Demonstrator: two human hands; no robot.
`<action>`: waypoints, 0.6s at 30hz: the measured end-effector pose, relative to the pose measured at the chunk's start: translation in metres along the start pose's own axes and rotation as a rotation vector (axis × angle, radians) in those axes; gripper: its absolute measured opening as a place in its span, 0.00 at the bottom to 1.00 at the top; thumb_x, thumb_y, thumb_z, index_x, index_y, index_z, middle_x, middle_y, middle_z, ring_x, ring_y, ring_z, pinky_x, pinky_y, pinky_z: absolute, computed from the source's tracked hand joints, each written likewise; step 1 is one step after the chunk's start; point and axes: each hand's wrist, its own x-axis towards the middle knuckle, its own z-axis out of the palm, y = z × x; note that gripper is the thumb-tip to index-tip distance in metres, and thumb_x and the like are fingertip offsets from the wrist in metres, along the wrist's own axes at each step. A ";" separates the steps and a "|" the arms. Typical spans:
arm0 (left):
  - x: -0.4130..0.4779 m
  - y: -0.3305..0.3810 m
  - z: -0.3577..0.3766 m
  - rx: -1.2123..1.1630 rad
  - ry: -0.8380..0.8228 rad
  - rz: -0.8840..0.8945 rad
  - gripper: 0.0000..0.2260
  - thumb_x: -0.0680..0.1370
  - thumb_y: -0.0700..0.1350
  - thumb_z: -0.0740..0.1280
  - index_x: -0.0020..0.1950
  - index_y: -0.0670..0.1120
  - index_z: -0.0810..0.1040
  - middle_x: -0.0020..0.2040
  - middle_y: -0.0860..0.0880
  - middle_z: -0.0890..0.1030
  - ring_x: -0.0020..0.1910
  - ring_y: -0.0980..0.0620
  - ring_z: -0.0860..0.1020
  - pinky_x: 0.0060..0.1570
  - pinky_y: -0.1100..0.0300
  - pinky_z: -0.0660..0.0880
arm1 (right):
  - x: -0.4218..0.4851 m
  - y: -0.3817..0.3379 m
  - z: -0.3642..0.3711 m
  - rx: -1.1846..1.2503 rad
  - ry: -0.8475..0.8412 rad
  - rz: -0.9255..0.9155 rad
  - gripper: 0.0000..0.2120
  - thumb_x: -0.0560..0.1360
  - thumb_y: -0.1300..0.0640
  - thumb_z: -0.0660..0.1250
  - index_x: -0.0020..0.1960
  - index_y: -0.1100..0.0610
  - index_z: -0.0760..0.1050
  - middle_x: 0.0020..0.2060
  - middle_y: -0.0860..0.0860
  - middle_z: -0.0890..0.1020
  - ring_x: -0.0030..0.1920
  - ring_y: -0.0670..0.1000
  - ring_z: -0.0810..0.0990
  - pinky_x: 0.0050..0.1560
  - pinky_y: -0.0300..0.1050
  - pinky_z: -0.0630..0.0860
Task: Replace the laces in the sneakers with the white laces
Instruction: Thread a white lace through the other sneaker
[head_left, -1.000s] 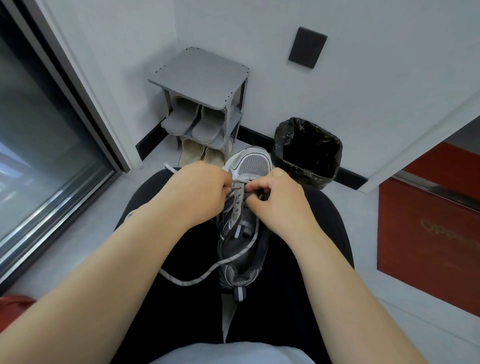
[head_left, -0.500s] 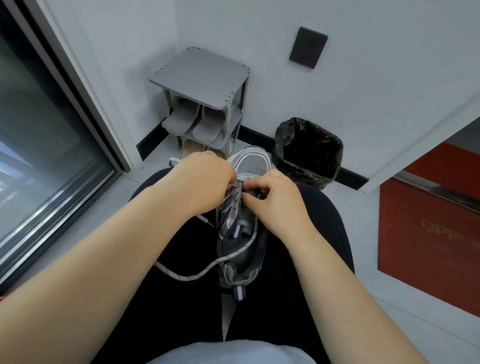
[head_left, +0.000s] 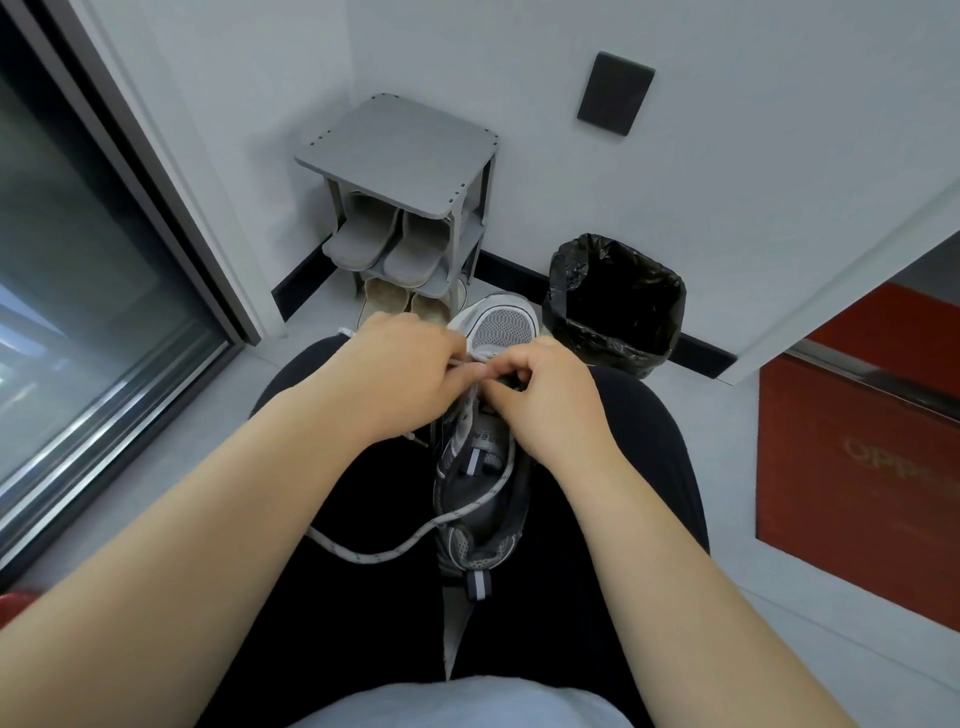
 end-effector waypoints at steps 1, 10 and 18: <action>-0.002 -0.001 0.003 -0.028 0.058 -0.024 0.16 0.75 0.62 0.57 0.47 0.50 0.72 0.46 0.52 0.76 0.51 0.49 0.73 0.52 0.54 0.65 | 0.000 -0.001 0.000 -0.014 0.000 -0.008 0.03 0.72 0.57 0.69 0.43 0.51 0.80 0.36 0.42 0.67 0.38 0.44 0.69 0.44 0.42 0.70; -0.004 -0.009 -0.007 -0.281 0.008 -0.145 0.25 0.66 0.61 0.67 0.62 0.58 0.70 0.61 0.53 0.67 0.65 0.48 0.61 0.66 0.56 0.56 | -0.009 0.008 -0.018 0.125 0.179 -0.041 0.05 0.72 0.61 0.69 0.38 0.55 0.76 0.47 0.42 0.73 0.39 0.38 0.75 0.41 0.25 0.68; -0.001 -0.009 -0.007 -0.300 -0.043 -0.122 0.15 0.67 0.55 0.68 0.53 0.55 0.75 0.57 0.56 0.71 0.67 0.51 0.61 0.72 0.50 0.49 | -0.014 -0.004 -0.060 1.075 0.286 0.102 0.11 0.81 0.64 0.54 0.41 0.55 0.66 0.30 0.46 0.80 0.34 0.47 0.80 0.47 0.44 0.79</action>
